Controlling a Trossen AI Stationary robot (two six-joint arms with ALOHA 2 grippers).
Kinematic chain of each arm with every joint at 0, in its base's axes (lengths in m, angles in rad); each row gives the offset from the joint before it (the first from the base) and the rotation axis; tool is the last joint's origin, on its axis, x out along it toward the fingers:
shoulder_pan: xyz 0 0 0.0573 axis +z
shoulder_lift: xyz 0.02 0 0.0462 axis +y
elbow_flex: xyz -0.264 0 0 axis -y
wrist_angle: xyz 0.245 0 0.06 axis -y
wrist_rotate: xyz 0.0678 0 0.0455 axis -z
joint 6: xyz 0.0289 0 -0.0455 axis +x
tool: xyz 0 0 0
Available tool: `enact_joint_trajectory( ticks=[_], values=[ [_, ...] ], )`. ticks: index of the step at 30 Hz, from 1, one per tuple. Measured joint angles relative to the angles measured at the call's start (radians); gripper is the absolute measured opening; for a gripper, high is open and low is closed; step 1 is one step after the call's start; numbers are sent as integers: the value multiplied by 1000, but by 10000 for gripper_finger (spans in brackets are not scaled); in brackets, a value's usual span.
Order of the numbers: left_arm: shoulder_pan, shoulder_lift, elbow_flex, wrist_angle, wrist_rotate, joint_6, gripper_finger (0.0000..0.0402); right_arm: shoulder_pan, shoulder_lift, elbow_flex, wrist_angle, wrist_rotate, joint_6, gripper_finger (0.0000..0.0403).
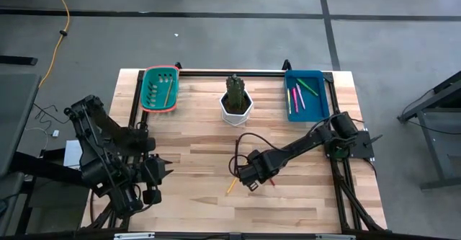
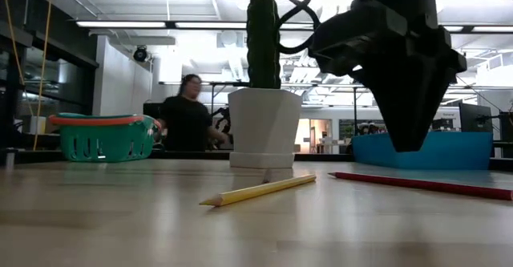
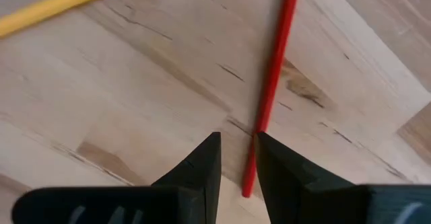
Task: Sort pens & pencils
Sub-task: Put the red pencil into the green bin
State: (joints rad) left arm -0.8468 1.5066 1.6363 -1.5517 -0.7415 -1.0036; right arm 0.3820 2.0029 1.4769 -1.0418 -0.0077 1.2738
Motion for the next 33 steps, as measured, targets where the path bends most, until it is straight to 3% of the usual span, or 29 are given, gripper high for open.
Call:
enact_joint_trajectory(
  ticks=[16,22,33],
  values=[
    [2,0,0,1,0,-6,95,-149,0,0,7,14,-172,83],
    [2,0,0,1,8,-18,95,-143,-4,-5,15,16,-180,83],
    [2,0,0,0,18,-19,95,-135,-152,-208,212,-26,-70,83]
  ],
)
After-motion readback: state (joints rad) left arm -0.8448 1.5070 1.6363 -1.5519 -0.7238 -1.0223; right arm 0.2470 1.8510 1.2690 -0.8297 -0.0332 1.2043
